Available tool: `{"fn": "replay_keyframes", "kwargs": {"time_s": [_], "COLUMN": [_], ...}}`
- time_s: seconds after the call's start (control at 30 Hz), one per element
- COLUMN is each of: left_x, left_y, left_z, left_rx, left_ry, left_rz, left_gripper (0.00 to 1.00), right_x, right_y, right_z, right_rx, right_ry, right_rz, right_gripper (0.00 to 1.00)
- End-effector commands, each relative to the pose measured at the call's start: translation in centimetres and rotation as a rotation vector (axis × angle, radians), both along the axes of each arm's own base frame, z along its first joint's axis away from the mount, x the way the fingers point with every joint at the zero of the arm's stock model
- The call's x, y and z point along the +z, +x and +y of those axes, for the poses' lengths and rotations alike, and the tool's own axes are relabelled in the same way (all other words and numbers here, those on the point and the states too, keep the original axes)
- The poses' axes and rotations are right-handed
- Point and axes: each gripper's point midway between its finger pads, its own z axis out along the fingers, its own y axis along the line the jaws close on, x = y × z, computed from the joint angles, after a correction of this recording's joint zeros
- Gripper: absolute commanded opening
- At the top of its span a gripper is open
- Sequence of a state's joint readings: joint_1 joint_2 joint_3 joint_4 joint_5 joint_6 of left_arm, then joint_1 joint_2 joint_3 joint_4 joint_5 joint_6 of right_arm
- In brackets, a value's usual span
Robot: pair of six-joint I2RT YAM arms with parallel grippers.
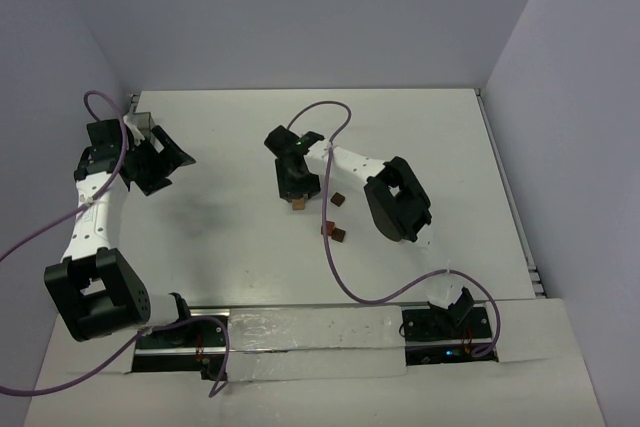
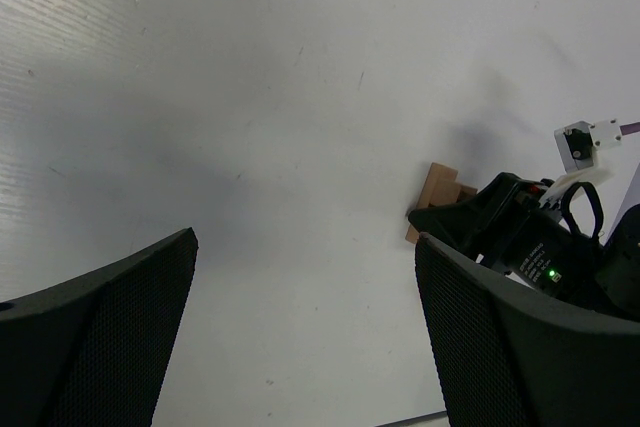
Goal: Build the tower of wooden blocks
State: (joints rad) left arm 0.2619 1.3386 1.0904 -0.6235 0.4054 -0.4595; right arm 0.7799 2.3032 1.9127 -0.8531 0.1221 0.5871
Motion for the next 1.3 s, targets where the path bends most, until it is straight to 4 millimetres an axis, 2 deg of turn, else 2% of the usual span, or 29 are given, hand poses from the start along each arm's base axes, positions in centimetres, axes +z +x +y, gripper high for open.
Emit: {"fn": "replay_keyframes", "kwargs": {"time_s": [0.0, 0.5, 1.27], "left_x": [1.1, 0.9, 0.4], "left_y": [1.0, 1.0, 1.2], "left_z": [0.2, 0.0, -0.1], "left_rx": [-0.016, -0.024, -0.033], "left_ry": [0.001, -0.008, -0.025], "left_rz": [-0.063, -0.059, -0.045], "left_gripper": [0.95, 0.95, 0.95], "right_x": [-0.2, 0.8, 1.0], "right_y": [0.2, 0.0, -0.1], "right_z": [0.1, 0.8, 1.1], "right_rx": [-0.014, -0.009, -0.019], "right_ry": [0.008, 0.026, 0.027], "right_rz": [-0.006, -0.016, -0.02], "right_gripper": [0.61, 0.57, 0.45]}}
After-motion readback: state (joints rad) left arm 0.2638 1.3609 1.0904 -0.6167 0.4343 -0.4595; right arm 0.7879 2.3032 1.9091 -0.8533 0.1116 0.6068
